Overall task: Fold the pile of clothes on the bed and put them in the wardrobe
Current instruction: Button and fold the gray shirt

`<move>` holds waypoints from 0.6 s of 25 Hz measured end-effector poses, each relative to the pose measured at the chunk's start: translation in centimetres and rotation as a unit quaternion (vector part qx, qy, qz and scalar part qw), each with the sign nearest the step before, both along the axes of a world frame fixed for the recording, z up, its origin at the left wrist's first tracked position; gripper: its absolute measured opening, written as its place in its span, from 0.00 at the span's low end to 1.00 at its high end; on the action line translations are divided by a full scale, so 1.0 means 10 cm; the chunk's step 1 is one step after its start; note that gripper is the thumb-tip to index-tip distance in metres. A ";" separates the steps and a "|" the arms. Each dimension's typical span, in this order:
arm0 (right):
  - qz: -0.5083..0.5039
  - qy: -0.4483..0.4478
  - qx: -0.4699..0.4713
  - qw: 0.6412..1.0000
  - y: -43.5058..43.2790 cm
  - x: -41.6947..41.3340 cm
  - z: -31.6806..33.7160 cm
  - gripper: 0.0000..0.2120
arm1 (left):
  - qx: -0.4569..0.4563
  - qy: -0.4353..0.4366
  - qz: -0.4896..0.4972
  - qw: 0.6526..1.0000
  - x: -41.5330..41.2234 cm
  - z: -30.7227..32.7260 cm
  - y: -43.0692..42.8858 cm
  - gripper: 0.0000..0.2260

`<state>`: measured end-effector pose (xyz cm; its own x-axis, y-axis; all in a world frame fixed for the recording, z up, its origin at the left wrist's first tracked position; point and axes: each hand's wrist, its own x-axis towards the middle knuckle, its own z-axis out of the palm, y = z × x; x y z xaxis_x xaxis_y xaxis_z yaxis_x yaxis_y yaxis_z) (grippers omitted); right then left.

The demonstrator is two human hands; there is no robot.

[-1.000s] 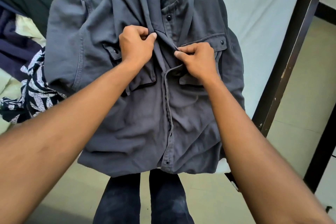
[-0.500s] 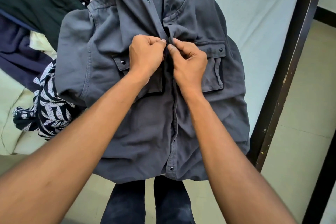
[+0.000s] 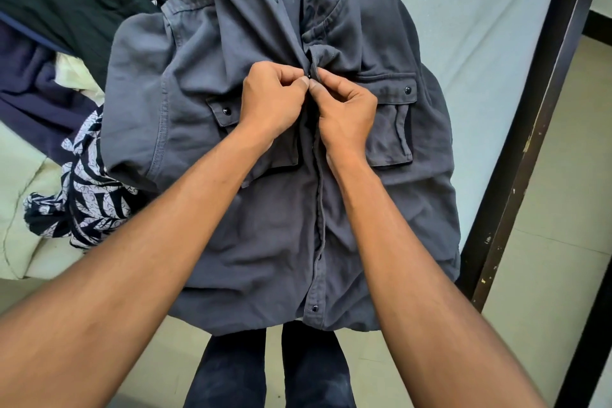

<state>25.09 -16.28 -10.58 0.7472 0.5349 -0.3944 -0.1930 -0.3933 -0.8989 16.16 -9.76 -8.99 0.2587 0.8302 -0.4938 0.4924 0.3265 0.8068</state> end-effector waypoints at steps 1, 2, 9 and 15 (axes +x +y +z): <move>-0.006 0.012 0.005 1.000 0.00 -0.01 0.00 0.12 | 0.004 -0.005 -0.007 1.000 0.00 0.00 -0.01 0.09; -0.006 0.015 0.007 1.000 -0.01 -0.04 -0.01 0.12 | 0.001 -0.011 -0.012 1.000 0.01 0.02 -0.03 0.09; -0.012 0.007 0.011 1.000 -0.03 -0.18 -0.05 0.08 | -0.060 -0.080 0.037 0.994 0.07 0.00 -0.16 0.08; 0.050 0.013 -0.008 0.999 0.00 -0.23 -0.10 0.03 | -0.033 0.003 0.036 0.999 -0.04 -0.10 -0.06 0.16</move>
